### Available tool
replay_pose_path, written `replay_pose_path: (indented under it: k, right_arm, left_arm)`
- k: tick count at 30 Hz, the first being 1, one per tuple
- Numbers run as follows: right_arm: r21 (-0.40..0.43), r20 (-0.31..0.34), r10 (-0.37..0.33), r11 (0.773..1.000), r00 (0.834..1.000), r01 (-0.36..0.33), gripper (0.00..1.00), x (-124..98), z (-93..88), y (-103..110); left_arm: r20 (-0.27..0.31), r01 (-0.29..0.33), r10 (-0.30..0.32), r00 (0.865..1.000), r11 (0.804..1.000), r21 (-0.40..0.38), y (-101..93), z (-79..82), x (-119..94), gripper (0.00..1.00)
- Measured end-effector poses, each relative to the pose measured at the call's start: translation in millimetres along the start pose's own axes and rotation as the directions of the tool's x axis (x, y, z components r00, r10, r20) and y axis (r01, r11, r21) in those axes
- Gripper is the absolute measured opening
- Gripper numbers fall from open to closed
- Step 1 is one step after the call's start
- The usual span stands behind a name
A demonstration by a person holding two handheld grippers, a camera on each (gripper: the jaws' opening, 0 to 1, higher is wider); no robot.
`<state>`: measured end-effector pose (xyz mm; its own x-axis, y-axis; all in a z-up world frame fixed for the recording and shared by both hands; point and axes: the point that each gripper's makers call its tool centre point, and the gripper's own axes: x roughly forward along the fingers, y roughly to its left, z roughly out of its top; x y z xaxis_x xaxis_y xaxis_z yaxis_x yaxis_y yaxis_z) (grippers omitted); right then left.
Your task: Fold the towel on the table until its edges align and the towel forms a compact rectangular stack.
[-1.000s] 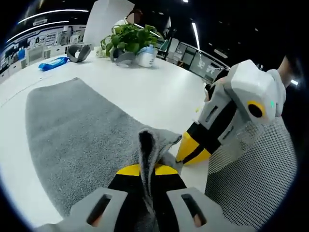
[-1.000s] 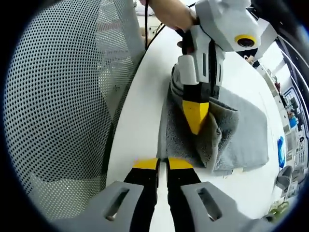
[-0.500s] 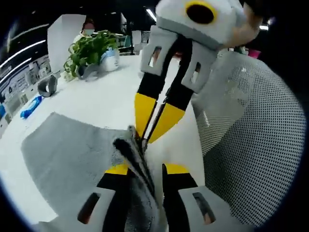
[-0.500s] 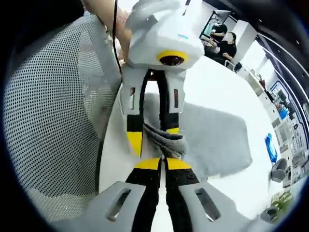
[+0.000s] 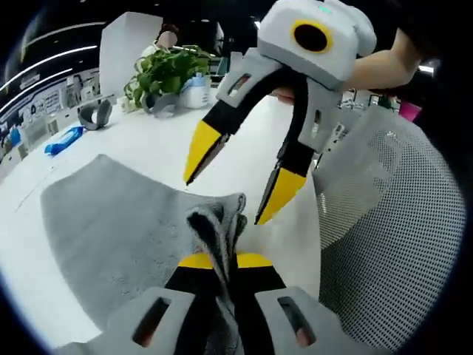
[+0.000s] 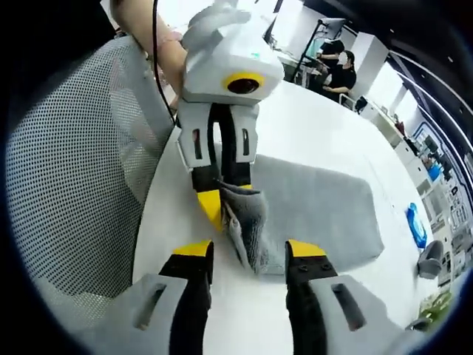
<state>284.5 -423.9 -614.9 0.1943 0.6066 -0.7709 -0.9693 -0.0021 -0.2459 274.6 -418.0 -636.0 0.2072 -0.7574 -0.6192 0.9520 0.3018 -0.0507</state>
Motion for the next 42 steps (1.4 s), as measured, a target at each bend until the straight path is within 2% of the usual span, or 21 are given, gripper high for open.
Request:
replay_pose_path:
  k: [1, 2, 4, 5, 7, 8, 9, 11, 13, 16, 20, 21, 23, 25, 30, 33, 35, 37, 38, 40, 42]
  right_arm:
    - [-0.016, -0.003, 0.007, 1.000, 1.000, -0.007, 0.33, 1.3, 0.4, 0.4]
    - [-0.081, -0.020, 0.029, 0.996, 0.999, -0.030, 0.28, 5.7, 3.2, 2.0]
    - [-0.194, -0.055, 0.059, 0.979, 0.997, -0.069, 0.14, 11.5, 6.7, 4.8]
    - [-0.206, -0.058, 0.066, 0.976, 0.996, -0.077, 0.08, 11.7, 7.9, 5.8]
    - [-0.249, -0.054, 0.054, 0.966, 0.997, -0.066, 0.05, 11.6, 13.0, 4.3]
    - [-0.234, -0.047, 0.065, 0.969, 0.997, -0.074, 0.04, 10.1, 13.8, 5.9]
    - [-0.201, -0.012, 0.062, 0.977, 0.998, -0.063, 0.04, 7.3, 17.8, 4.0]
    - [-0.115, 0.031, 0.054, 0.992, 0.998, -0.051, 0.03, 1.5, 18.9, 0.3]
    - [-0.027, 0.078, 0.043, 0.999, 0.996, -0.041, 0.03, -5.0, 19.4, -3.9]
    - [0.068, 0.127, 0.030, 0.997, 0.991, -0.039, 0.03, -13.7, 18.6, -8.2]
    - [0.171, 0.166, -0.016, 0.985, 0.986, -0.013, 0.03, -25.0, 12.3, -19.8]
    - [0.195, 0.175, -0.017, 0.981, 0.984, -0.018, 0.02, -26.6, 11.3, -20.4]
    - [0.245, 0.199, -0.014, 0.969, 0.980, -0.036, 0.02, -29.2, 8.9, -20.2]
    - [0.266, 0.200, -0.011, 0.963, 0.980, -0.043, 0.03, -29.9, 5.0, -19.9]
    - [0.397, 0.278, -0.034, 0.914, 0.960, -0.082, 0.02, -33.3, 7.9, -21.6]
    - [0.423, 0.263, -0.043, 0.903, 0.964, -0.075, 0.02, -31.8, -1.0, -23.2]
    - [0.445, 0.263, -0.052, 0.892, 0.963, -0.074, 0.02, -32.6, -4.0, -23.7]
    - [0.477, 0.264, -0.063, 0.876, 0.962, -0.074, 0.02, -35.0, -7.7, -24.9]
    - [0.510, 0.270, -0.076, 0.857, 0.960, -0.076, 0.02, -36.5, -10.0, -26.2]
    - [0.539, 0.265, -0.086, 0.839, 0.960, -0.074, 0.02, -37.7, -17.4, -27.8]
    - [0.592, 0.285, -0.099, 0.800, 0.953, -0.094, 0.02, -39.2, -20.8, -28.7]
  left_arm:
    - [-0.002, 0.000, 0.000, 1.000, 1.000, 0.014, -0.5, 0.2, -0.2, 0.07]
    - [-0.005, -0.002, 0.002, 1.000, 0.999, 0.040, -0.9, 0.5, -0.7, 0.07]
    - [-0.006, -0.010, 0.010, 1.000, 0.997, 0.076, -0.7, 1.9, -2.3, 0.07]
    - [-0.007, -0.014, 0.014, 1.000, 0.996, 0.086, -0.1, 2.1, -2.9, 0.08]
    - [-0.024, -0.030, 0.033, 0.999, 0.992, 0.119, 4.0, -1.4, -5.4, 0.09]
    - [-0.024, -0.033, 0.037, 0.999, 0.988, 0.149, 5.4, -1.8, -6.9, 0.11]
    - [-0.034, -0.055, 0.062, 0.997, 0.981, 0.184, 9.7, -3.7, -10.0, 0.14]
    - [-0.060, -0.076, 0.093, 0.994, 0.965, 0.250, 14.1, -8.4, -16.5, 0.19]
    - [-0.056, -0.080, 0.099, 0.994, 0.958, 0.275, 14.1, -9.3, -21.6, 0.19]
    - [-0.079, -0.103, 0.133, 0.988, 0.945, 0.311, 19.6, -22.8, -31.6, 0.19]
    - [-0.114, -0.129, 0.171, 0.979, 0.942, 0.309, 29.0, -42.2, -47.0, 0.18]
    - [-0.111, -0.137, 0.177, 0.978, 0.944, 0.302, 30.7, -44.3, -50.4, 0.18]
    - [-0.029, -0.141, 0.153, 0.988, 0.957, 0.255, 28.9, -35.9, -56.1, 0.14]
    - [0.010, -0.135, 0.136, 0.991, 0.966, 0.222, 27.9, -29.3, -59.8, 0.12]
    - [0.036, -0.159, 0.155, 0.987, 0.966, 0.203, 38.0, -25.8, -63.5, 0.12]
    - [0.038, -0.144, 0.139, 0.990, 0.971, 0.191, 38.4, -29.9, -58.2, 0.13]
    - [0.020, -0.134, 0.133, 0.991, 0.967, 0.215, 36.0, -34.5, -56.8, 0.13]
    - [0.030, -0.134, 0.130, 0.991, 0.966, 0.223, 34.2, -34.2, -59.4, 0.13]
    - [0.037, -0.136, 0.131, 0.991, 0.966, 0.220, 34.2, -33.6, -60.5, 0.12]
    - [0.052, -0.120, 0.112, 0.992, 0.972, 0.200, 31.5, -32.9, -62.3, 0.12]
    - [0.052, -0.128, 0.120, 0.991, 0.970, 0.206, 32.6, -35.8, -63.7, 0.11]
